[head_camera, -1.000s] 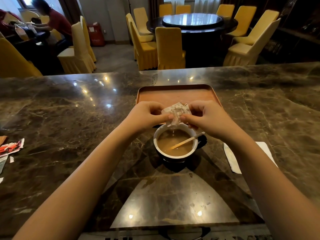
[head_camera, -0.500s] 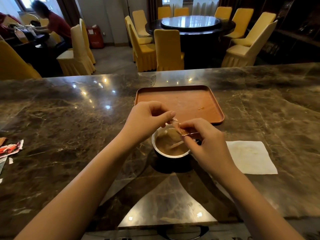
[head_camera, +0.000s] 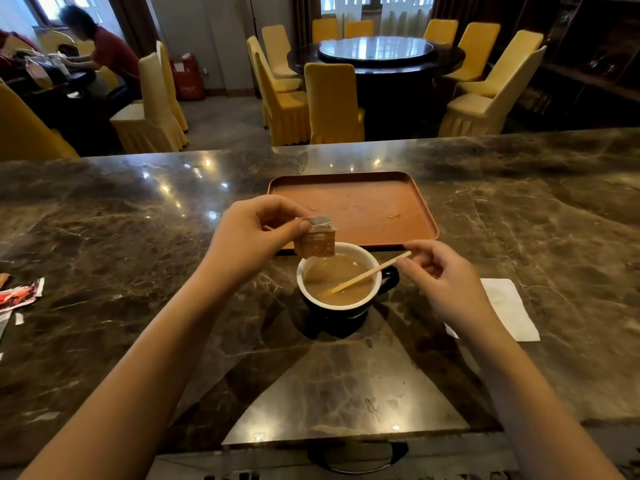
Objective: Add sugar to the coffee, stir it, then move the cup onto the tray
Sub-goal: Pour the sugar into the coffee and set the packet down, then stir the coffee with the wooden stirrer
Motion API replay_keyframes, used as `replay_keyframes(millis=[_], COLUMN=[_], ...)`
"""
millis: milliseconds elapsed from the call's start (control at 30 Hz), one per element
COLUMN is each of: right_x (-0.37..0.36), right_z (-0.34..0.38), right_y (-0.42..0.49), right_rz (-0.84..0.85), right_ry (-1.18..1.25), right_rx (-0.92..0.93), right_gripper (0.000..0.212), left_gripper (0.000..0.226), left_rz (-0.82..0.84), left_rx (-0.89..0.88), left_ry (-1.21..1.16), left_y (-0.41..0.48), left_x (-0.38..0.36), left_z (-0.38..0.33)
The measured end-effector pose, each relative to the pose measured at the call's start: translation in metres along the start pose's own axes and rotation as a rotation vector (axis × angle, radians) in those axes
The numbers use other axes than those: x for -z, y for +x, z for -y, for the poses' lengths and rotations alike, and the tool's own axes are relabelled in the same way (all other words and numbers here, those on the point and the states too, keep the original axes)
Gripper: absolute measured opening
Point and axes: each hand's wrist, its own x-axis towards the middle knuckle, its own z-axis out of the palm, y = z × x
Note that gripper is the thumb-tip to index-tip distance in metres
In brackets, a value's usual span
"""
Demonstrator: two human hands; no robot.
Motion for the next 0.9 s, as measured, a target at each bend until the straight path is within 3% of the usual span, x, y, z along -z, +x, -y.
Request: replay_keyframes(millis=[233,467,533,733,900], right_x=[-0.008,-0.013,-0.013,-0.003,-0.006], right_z=[0.013,0.036,0.038,0.036,0.027], right_y=[0.009,0.008,0.006,0.002,0.005], right_rz=[0.096,0.280,0.280,0.182,0.051], right_ry=[0.165,0.171,0.096,-0.097,-0.146], right_rx=[0.012,0.112,0.173,0.308,0.369], right_gripper=[0.005,0.017,0.019,0.021,0.016], left_gripper=[0.010,0.008,0.008,0.004,0.040], left_rz=[-0.088,-0.066,-0.090,-0.131,-0.130], left_rx=[0.082,0.525,0.553,0.335,0.241], left_ry=[-0.235,-0.232,-0.144,0.318,0.695], left_y=[-0.001,-0.019,-0.024,-0.021,-0.025], left_x=[0.023,0.024,0.016,0.004,0.009], left_z=[0.018,0.080,0.093,0.115,0.136])
